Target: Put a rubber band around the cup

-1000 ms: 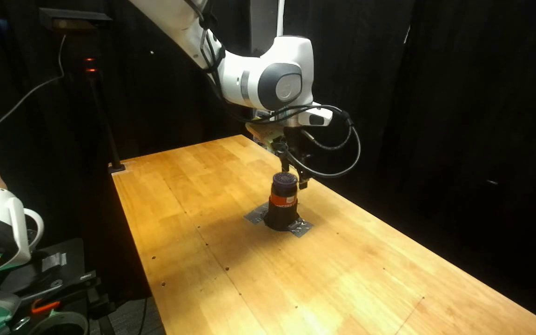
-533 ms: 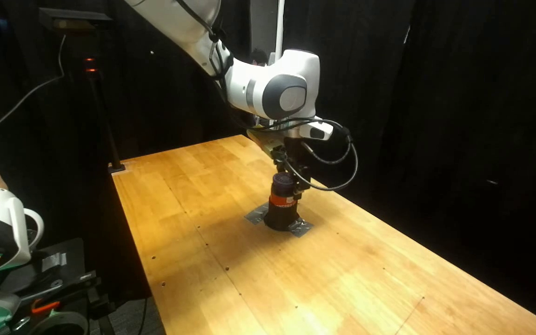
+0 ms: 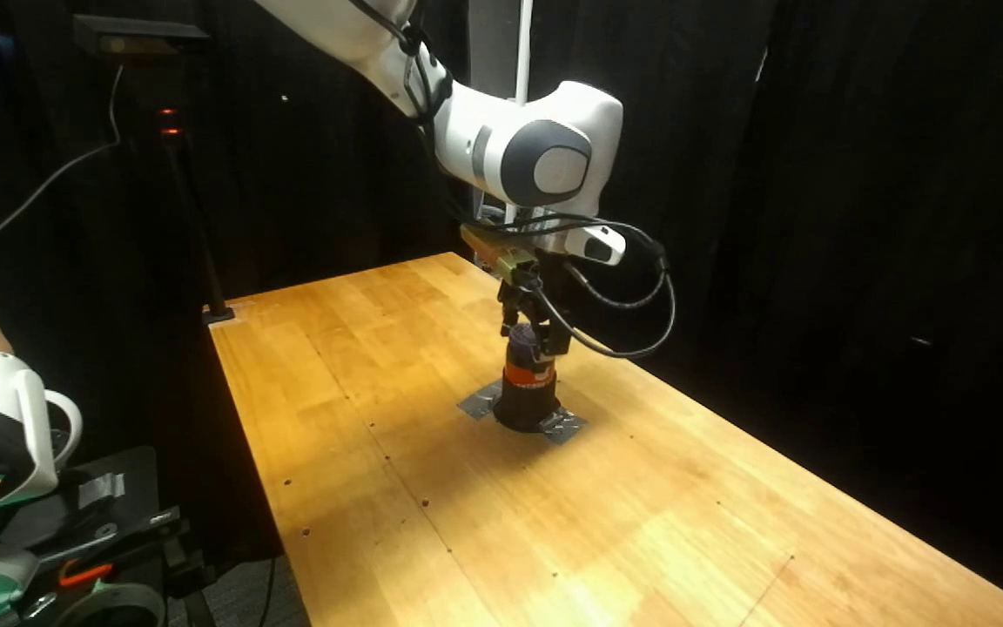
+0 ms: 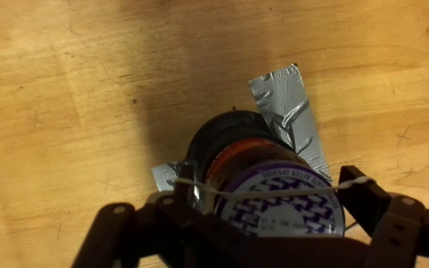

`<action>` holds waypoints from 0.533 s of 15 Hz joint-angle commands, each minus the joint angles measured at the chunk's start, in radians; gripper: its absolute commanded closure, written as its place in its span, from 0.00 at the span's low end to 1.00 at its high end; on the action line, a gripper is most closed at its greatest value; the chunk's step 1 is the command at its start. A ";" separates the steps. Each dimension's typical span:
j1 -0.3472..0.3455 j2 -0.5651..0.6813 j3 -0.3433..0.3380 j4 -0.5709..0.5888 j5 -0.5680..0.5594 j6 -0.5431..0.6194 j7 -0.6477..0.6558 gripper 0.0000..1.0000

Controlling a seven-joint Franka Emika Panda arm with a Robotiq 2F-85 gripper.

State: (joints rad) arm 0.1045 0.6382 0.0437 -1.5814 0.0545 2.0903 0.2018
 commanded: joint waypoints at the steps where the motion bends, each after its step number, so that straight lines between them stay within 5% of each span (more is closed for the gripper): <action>1: -0.023 -0.050 0.018 -0.068 0.044 -0.017 -0.051 0.00; 8: -0.010 -0.123 0.010 -0.241 0.027 0.098 -0.062 0.00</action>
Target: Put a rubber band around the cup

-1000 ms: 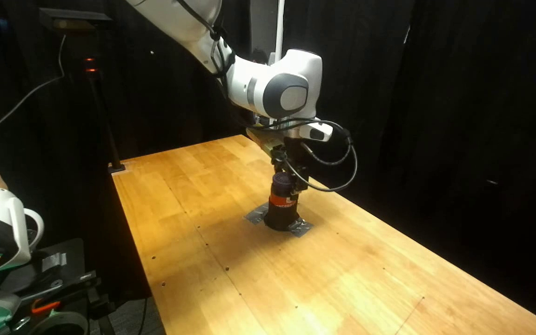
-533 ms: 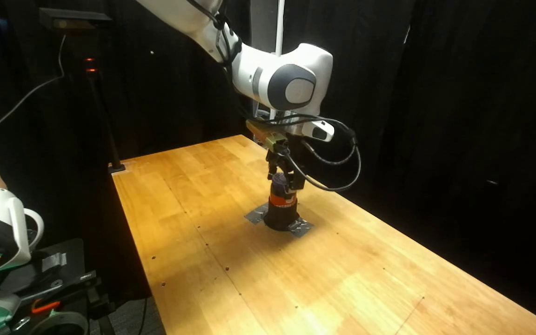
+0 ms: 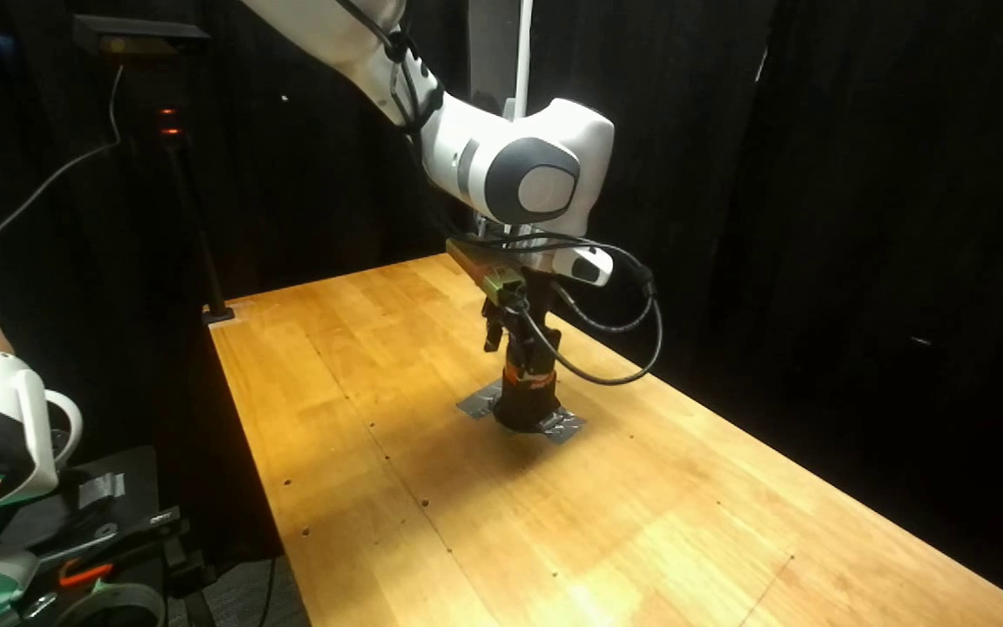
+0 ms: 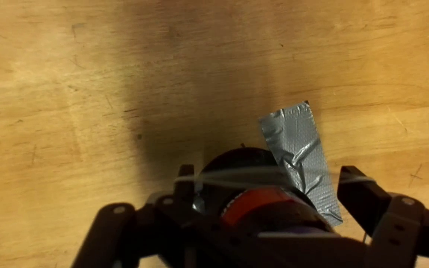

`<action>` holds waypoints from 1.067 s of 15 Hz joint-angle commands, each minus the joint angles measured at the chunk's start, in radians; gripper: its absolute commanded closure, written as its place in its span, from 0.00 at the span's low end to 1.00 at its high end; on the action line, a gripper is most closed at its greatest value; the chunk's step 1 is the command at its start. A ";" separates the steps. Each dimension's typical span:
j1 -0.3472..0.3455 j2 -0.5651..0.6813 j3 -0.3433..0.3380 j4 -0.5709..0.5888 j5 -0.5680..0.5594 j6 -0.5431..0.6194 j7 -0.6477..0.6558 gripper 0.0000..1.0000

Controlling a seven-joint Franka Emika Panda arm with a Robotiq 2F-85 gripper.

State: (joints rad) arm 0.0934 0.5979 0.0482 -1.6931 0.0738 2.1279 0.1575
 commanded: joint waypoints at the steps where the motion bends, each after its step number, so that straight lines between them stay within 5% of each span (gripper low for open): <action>1: 0.007 -0.102 0.002 -0.163 0.001 0.091 -0.007 0.25; 10: 0.046 -0.295 -0.011 -0.541 -0.029 0.605 0.048 0.89; 14: 0.075 -0.319 -0.034 -0.680 -0.031 0.925 0.101 0.99; 16: 0.114 -0.312 -0.073 -0.735 -0.028 1.088 0.126 0.96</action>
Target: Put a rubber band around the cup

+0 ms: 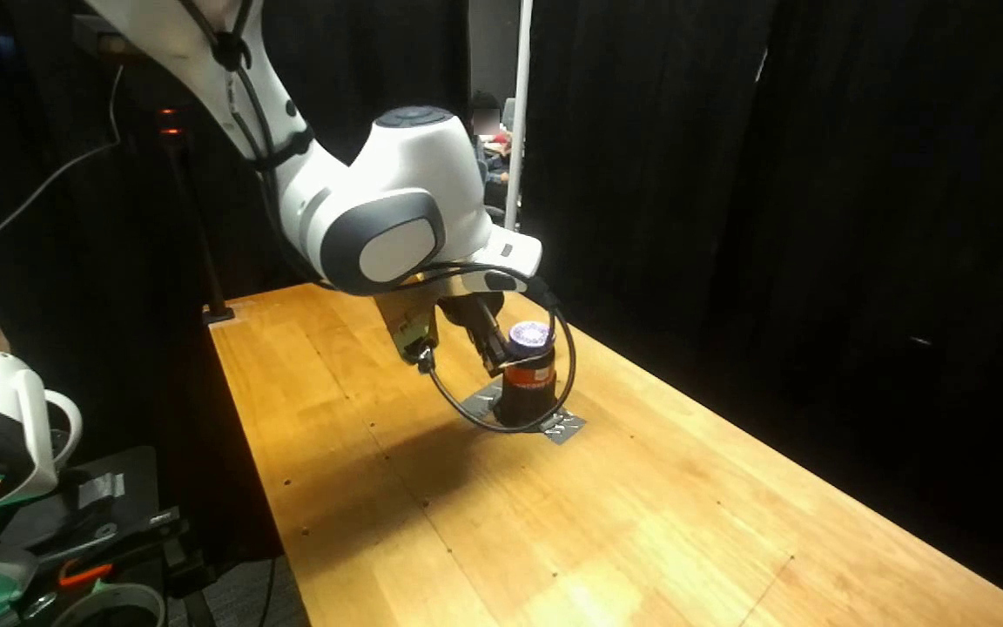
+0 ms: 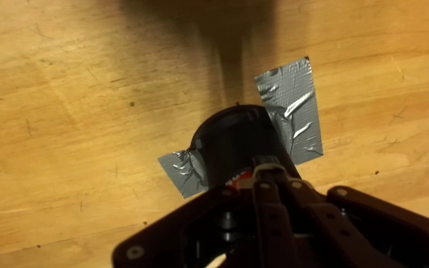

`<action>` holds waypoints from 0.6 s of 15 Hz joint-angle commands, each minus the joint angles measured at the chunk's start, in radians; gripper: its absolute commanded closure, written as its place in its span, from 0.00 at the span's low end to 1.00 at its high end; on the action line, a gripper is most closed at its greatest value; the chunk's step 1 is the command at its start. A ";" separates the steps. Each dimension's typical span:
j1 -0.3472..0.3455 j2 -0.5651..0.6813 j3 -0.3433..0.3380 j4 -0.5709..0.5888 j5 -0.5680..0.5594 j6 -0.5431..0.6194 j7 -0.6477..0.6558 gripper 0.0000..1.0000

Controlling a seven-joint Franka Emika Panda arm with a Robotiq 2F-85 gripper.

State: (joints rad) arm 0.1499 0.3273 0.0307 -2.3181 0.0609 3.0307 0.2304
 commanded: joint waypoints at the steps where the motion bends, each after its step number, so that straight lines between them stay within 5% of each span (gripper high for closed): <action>1: 0.086 -0.034 -0.086 -0.133 -0.019 0.257 0.067 0.96; 6: 0.228 0.023 -0.200 -0.231 0.093 0.609 0.015 0.94; 9: 0.164 0.058 -0.079 -0.278 0.159 0.800 -0.027 0.95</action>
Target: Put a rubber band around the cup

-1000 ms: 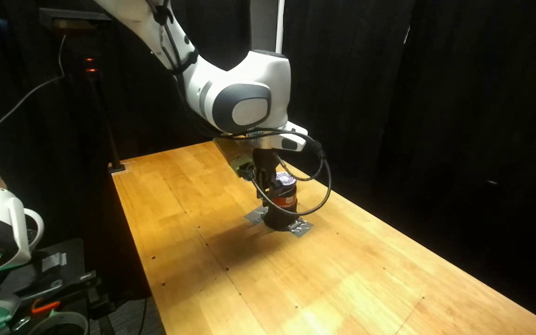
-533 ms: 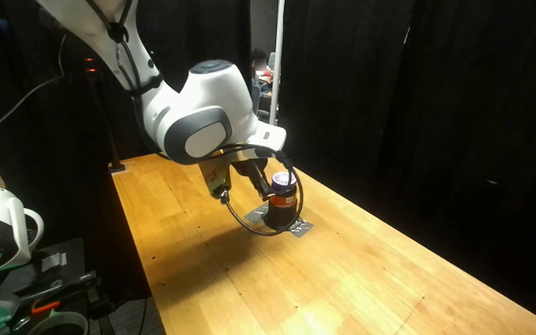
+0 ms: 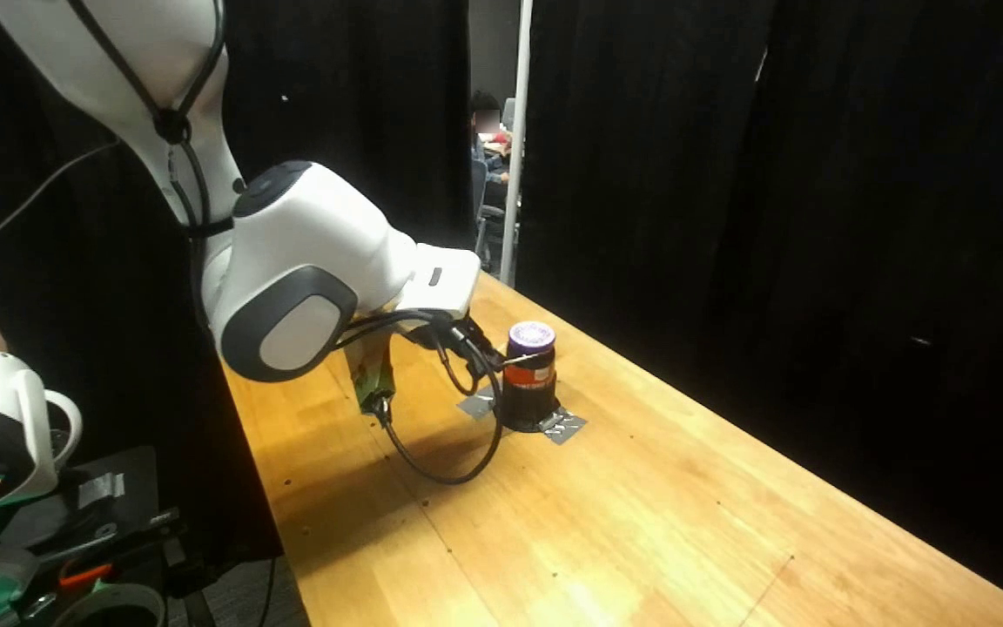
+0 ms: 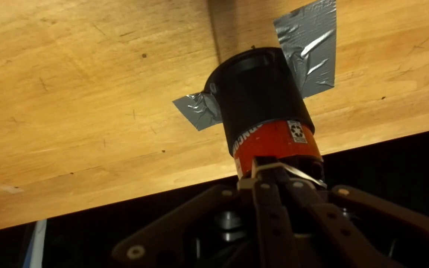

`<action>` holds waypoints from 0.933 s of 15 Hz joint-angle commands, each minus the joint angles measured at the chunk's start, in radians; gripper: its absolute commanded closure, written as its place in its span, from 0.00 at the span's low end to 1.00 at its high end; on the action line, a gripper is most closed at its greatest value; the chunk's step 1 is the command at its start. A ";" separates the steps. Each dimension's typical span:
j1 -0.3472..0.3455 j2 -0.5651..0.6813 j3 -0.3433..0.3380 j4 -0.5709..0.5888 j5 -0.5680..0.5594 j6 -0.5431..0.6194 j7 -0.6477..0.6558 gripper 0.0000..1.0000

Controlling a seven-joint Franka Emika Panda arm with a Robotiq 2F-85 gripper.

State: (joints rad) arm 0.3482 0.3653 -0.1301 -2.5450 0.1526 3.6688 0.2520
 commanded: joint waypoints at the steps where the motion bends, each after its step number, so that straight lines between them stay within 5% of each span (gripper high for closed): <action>1: -0.047 0.030 0.111 -0.061 0.074 0.203 -0.048 0.94; 6: -0.101 0.095 0.205 -0.072 0.060 0.385 -0.034 0.94; 14: -0.131 0.193 0.241 -0.042 0.055 0.617 -0.045 0.93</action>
State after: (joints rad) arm 0.2354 0.5241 0.0822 -2.6011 0.1992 4.2003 0.2278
